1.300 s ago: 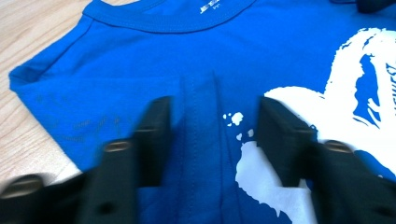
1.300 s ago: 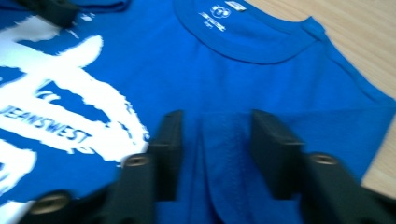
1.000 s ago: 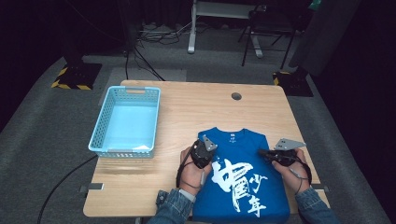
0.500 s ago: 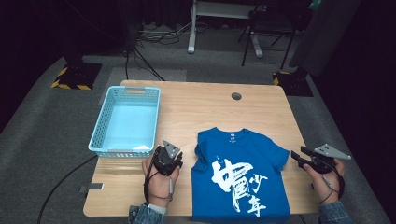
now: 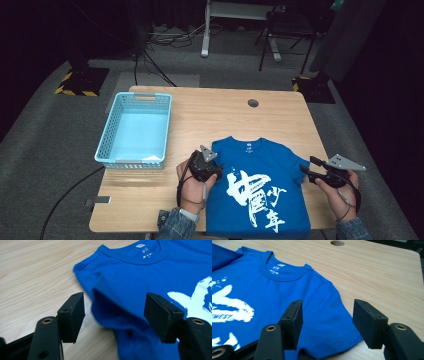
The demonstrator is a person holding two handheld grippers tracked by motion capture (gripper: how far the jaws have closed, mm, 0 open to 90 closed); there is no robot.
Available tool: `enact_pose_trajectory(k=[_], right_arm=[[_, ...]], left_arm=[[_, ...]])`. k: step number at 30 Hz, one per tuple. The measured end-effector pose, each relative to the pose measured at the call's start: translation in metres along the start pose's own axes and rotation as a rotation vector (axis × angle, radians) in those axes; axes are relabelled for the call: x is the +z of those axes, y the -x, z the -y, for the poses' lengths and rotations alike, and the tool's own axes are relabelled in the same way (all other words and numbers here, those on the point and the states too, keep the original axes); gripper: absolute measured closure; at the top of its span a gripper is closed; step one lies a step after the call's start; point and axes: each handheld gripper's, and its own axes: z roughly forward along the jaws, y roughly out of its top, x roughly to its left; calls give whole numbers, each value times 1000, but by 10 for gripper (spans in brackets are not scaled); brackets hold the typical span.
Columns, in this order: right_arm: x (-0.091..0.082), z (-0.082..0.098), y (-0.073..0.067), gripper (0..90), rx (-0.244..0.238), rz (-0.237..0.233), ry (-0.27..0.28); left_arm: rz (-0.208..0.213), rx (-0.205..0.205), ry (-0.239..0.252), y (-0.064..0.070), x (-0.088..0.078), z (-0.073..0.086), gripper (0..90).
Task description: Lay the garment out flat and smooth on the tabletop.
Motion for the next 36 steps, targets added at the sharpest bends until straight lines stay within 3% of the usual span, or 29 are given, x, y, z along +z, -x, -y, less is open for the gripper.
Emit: enact_pose_trajectory(k=[1, 2, 5, 6, 9, 11, 13, 15, 18, 20, 22, 25, 27, 28, 30, 32, 33, 36], right_arm=[[-1, 0, -1, 419, -4, -5, 0], [-3, 1, -3, 419, -8, -8, 2], [-8, 2, -6, 420, -16, -14, 2], [-8, 2, -6, 420, -16, -14, 2], [-11, 3, -7, 420, -27, -18, 1], [-11, 3, -8, 420, -30, -21, 1], [-9, 1, -8, 417, -28, -28, 2], [-5, -1, -11, 412, -32, -39, 3], [2, -2, -16, 407, -46, -63, -9], [7, -2, -20, 404, -53, -78, -16], [8, -4, -23, 400, -59, -90, -15], [6, -6, -28, 391, -74, -112, -14], [5, -5, -31, 388, -86, -131, -22], [5, -4, -32, 386, -87, -136, -24], [4, -4, -34, 383, -86, -142, -27], [4, -3, -36, 382, -87, -148, -27], [4, -2, -36, 380, -87, -149, -29], [5, 0, -35, 375, -84, -148, -35]], left_arm=[[-1, 4, -5, 1, 4, -2, 337], [-3, 12, -10, 2, 6, -4, 423], [-30, 13, -29, -1, 3, -8, 849], [-30, 13, -29, -1, 3, -8, 880], [-129, 16, 4, -10, -12, -10, 883], [-190, 13, -8, -19, -22, -8, 871], [-265, 4, -25, -26, -30, -2, 730], [-304, 9, -25, -27, -37, 3, 615], [-270, 12, -6, -20, -45, 7, 544], [-215, 3, -3, -15, -43, 6, 466], [-162, 15, 15, -10, -38, 5, 425], [-99, 76, 37, 0, -26, 2, 385], [-52, 66, 49, -1, -16, -3, 366], [-48, 57, 56, -5, -10, -5, 354], [-86, 31, 18, -17, 0, -8, 366], [-189, -14, -64, -27, 6, -6, 402], [-215, -27, -92, -31, 6, -4, 415], [-279, -9, -139, -36, 7, 0, 445]])
